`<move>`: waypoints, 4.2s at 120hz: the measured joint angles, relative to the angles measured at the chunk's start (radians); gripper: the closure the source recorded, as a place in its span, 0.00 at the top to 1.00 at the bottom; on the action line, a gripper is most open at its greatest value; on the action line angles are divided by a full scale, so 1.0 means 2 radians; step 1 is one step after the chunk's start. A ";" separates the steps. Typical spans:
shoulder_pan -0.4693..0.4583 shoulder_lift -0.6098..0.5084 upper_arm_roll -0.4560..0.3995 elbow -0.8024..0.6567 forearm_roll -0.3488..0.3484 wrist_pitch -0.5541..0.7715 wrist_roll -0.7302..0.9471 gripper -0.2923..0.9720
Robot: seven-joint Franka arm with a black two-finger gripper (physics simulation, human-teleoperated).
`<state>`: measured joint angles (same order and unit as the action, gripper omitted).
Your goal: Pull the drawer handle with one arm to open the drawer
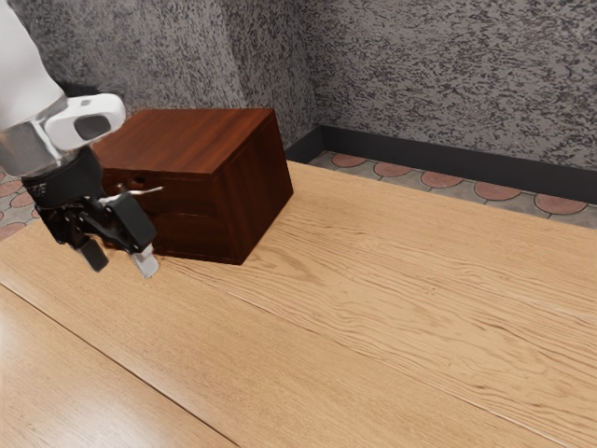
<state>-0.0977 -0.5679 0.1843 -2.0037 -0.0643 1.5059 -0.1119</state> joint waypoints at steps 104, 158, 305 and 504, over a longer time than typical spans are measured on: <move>-0.010 -0.118 0.037 -0.125 0.164 0.208 0.414 0.77; -0.263 -0.029 0.301 -0.029 0.339 0.224 0.553 0.77; -0.679 -0.020 0.738 0.197 0.397 0.258 0.628 0.77; -0.592 0.002 0.696 0.129 0.377 0.268 0.638 0.77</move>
<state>-1.2809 -0.5635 1.5768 -1.7460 0.6900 2.0414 1.1644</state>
